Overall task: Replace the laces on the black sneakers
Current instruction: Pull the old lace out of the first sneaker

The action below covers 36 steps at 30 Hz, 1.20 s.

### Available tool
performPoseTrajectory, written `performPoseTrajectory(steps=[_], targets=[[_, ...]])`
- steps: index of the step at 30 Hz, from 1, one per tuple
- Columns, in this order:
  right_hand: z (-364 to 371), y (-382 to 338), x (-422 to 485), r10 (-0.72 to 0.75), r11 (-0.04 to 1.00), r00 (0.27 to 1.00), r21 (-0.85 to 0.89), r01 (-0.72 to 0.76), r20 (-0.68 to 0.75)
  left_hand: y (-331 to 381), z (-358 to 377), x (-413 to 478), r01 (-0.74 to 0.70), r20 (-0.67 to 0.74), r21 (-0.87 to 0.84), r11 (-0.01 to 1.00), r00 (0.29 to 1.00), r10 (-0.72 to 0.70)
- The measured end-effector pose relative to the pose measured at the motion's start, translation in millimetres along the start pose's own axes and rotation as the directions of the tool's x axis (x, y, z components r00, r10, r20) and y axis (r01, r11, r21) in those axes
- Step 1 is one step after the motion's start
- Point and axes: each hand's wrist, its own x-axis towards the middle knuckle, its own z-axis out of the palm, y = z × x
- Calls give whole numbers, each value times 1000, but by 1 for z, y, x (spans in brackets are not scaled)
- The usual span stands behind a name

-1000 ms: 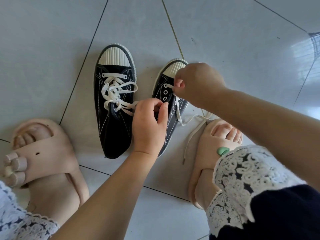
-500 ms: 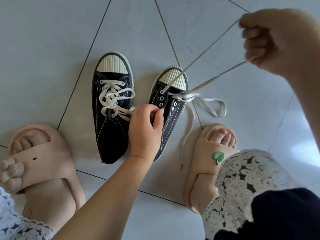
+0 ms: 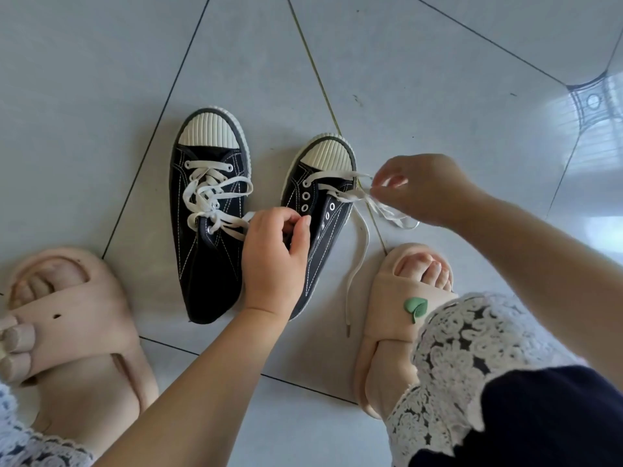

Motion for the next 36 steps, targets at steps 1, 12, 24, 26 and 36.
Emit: performPoseTrajectory(steps=[1, 12, 24, 26, 36], targets=[[3, -4, 1, -42, 999, 999, -2, 42, 5, 0, 0, 0, -1, 2, 4, 1000, 1000, 1], [-1, 7, 10, -81, 929, 987, -370, 23, -142, 1, -1, 1, 2, 12, 2, 1000, 1000, -2], [-11, 23, 11, 169, 962, 935, 258, -88, -312, 2, -1, 0, -1, 14, 5, 1000, 1000, 1], [5, 8, 11, 11, 982, 984, 186, 22, -176, 2, 0, 1, 2, 13, 8, 1000, 1000, -2], [26, -2, 17, -118, 980, 988, -150, 132, 96, 2, -1, 1, 14, 26, 10, 1000, 1000, -14]])
